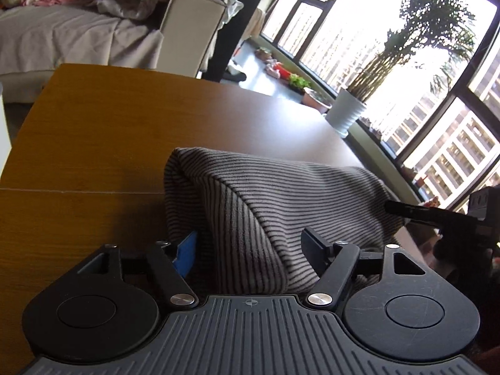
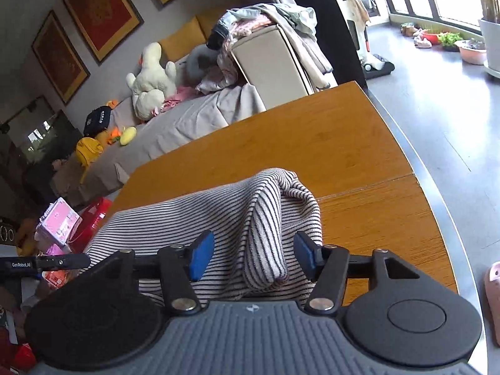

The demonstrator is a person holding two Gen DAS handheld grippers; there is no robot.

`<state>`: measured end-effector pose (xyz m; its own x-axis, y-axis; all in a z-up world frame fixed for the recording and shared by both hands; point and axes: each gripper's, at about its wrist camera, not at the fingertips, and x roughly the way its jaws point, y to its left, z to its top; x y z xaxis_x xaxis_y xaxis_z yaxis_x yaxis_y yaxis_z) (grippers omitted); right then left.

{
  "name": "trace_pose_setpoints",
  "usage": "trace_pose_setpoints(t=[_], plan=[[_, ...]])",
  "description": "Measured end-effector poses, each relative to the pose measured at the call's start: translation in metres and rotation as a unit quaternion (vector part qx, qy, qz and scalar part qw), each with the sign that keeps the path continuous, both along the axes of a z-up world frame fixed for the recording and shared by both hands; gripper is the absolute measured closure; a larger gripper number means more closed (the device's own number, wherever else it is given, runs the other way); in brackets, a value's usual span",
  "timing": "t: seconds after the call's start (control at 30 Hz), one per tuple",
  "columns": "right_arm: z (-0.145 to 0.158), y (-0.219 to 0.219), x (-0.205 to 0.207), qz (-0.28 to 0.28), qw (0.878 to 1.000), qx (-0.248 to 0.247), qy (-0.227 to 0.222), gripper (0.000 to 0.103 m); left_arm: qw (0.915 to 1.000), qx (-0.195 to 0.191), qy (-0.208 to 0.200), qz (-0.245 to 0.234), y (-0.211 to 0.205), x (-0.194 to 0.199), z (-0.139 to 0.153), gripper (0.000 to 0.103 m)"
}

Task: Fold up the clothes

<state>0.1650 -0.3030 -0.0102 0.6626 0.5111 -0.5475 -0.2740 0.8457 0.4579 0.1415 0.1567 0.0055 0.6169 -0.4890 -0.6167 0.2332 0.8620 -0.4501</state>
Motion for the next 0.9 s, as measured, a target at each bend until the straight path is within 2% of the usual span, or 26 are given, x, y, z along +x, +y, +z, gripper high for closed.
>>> trace_pose_setpoints(t=[0.03,0.1,0.13,0.17,0.2,0.23,0.27,0.37,0.47,0.5,0.57,0.67,0.73,0.87,0.9], plan=[[0.001,0.002,0.000,0.004,1.000,0.002,-0.004,0.040,0.9999,-0.007,0.007,0.000,-0.001,0.003,-0.002,0.017],[-0.004,0.012,0.004,0.009,1.000,-0.015,-0.008,0.037,0.9996,-0.020,0.022,0.001,-0.003,0.008,-0.007,0.015],[-0.007,0.018,0.007,0.010,1.000,-0.027,-0.011,0.037,0.9997,-0.015,0.019,0.004,-0.005,0.014,-0.005,0.015],[-0.009,0.024,0.009,0.011,0.999,-0.039,-0.013,0.039,0.9998,-0.009,0.016,0.006,-0.007,0.021,-0.004,0.016],[-0.012,0.030,0.012,0.013,0.998,-0.052,-0.016,0.047,0.9999,-0.004,0.013,0.008,-0.009,0.027,-0.002,0.016],[-0.015,0.036,0.014,0.014,0.998,-0.064,-0.018,0.053,0.9999,0.002,0.010,0.010,-0.011,0.034,0.000,0.022],[-0.016,0.041,0.019,0.015,0.997,-0.074,-0.020,0.059,0.9999,0.008,0.008,0.012,-0.013,0.040,0.001,0.044],[-0.008,0.049,0.049,0.013,0.997,-0.079,-0.022,0.076,0.9995,0.025,-0.001,0.019,-0.019,0.060,0.006,0.054],[0.008,0.051,0.069,0.001,0.998,-0.058,-0.034,0.081,0.9988,0.042,-0.010,0.026,-0.025,0.079,0.011,0.062],[0.017,0.050,0.065,0.007,0.998,-0.049,-0.046,0.082,0.9984,0.047,-0.013,0.028,-0.027,0.085,0.013,0.062],[0.033,0.047,0.055,0.018,0.997,-0.033,-0.067,0.082,0.9988,0.028,-0.033,0.023,-0.024,0.078,0.030,0.063],[0.038,0.037,0.031,0.028,0.997,-0.015,-0.065,0.082,0.9986,0.014,-0.049,0.012,-0.021,0.049,0.041,0.062],[0.027,0.032,0.021,0.031,0.998,-0.012,-0.048,0.082,0.9992,0.006,-0.039,0.006,-0.021,0.032,0.034,0.060],[-0.010,0.035,0.014,0.025,0.999,-0.039,-0.010,0.080,0.9994,0.032,0.002,0.016,-0.017,0.020,-0.007,0.057],[-0.016,0.036,0.012,0.022,0.999,-0.040,-0.016,0.079,0.9988,0.041,0.015,0.023,-0.016,0.022,-0.018,0.054]])
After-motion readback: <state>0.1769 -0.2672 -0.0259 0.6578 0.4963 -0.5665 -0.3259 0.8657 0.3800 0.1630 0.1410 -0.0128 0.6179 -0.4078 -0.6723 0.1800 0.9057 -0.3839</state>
